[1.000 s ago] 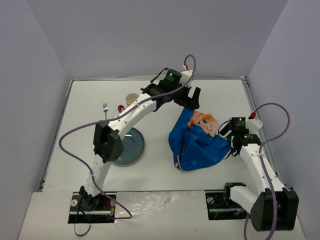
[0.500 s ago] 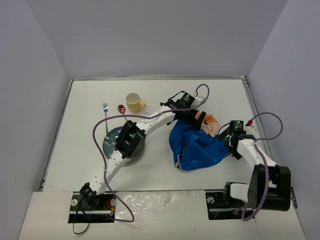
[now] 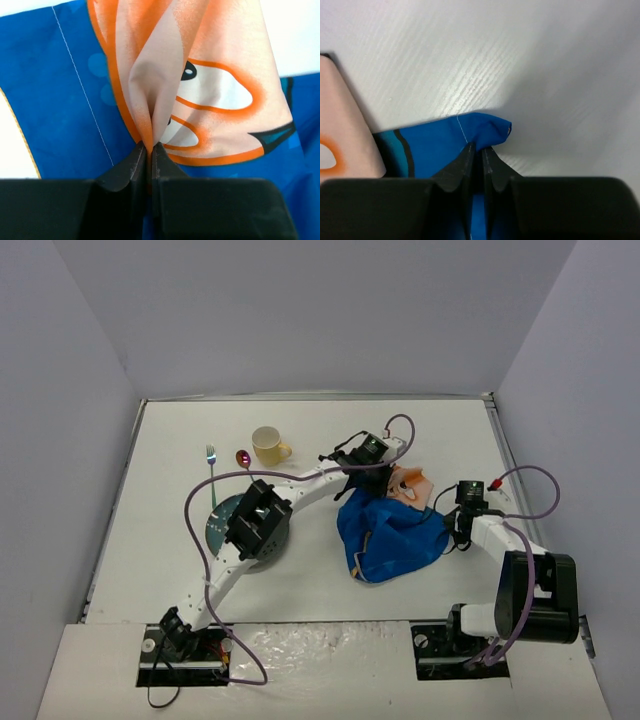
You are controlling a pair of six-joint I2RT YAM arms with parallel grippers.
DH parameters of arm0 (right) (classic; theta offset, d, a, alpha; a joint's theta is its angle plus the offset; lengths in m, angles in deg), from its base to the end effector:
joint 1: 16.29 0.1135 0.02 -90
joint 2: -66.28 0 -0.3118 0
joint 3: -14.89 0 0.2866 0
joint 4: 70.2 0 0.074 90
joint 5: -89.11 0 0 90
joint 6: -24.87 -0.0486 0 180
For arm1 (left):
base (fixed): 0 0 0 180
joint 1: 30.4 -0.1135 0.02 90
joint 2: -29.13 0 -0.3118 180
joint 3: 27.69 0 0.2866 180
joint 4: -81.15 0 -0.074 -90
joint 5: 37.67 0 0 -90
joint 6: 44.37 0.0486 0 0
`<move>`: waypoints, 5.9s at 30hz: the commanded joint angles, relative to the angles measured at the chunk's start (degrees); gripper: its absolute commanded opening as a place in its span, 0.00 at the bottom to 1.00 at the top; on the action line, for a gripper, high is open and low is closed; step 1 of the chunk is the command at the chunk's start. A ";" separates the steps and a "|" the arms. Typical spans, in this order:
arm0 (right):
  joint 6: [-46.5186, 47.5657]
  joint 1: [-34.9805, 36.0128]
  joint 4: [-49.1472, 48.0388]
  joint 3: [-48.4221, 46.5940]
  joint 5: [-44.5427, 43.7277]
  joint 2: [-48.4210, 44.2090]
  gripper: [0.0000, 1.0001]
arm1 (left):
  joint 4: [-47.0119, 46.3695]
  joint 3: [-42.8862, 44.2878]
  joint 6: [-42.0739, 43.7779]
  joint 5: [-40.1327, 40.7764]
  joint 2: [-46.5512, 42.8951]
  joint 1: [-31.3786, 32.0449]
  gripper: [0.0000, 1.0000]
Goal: Set the dinner table for one person
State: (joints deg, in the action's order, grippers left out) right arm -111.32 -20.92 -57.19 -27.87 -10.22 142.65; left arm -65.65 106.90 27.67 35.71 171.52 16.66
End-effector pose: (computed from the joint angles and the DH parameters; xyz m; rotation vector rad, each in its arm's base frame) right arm 0.2675 -0.0296 0.1692 1.0886 2.1119 0.1539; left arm 0.4271 -0.4794 0.1858 0.7639 2.3018 -0.8908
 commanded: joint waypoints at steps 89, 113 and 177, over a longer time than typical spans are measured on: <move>31.23 -6.56 1.94 -54.35 0.60 43.20 0.00 | 6.33 -31.57 -9.71 19.50 -26.78 -9.02 0.97; 32.95 -7.15 -0.34 -52.12 3.64 39.35 0.00 | 7.15 -35.81 -9.14 16.61 -25.11 -11.00 0.82; 38.53 -1.68 -2.73 -51.82 -4.67 -0.18 0.00 | 7.33 -39.71 -6.28 32.28 -62.95 2.49 0.00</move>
State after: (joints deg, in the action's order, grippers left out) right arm -71.66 -25.54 -51.69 -87.59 -12.92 139.46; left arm -53.35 71.51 24.88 73.81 103.68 23.81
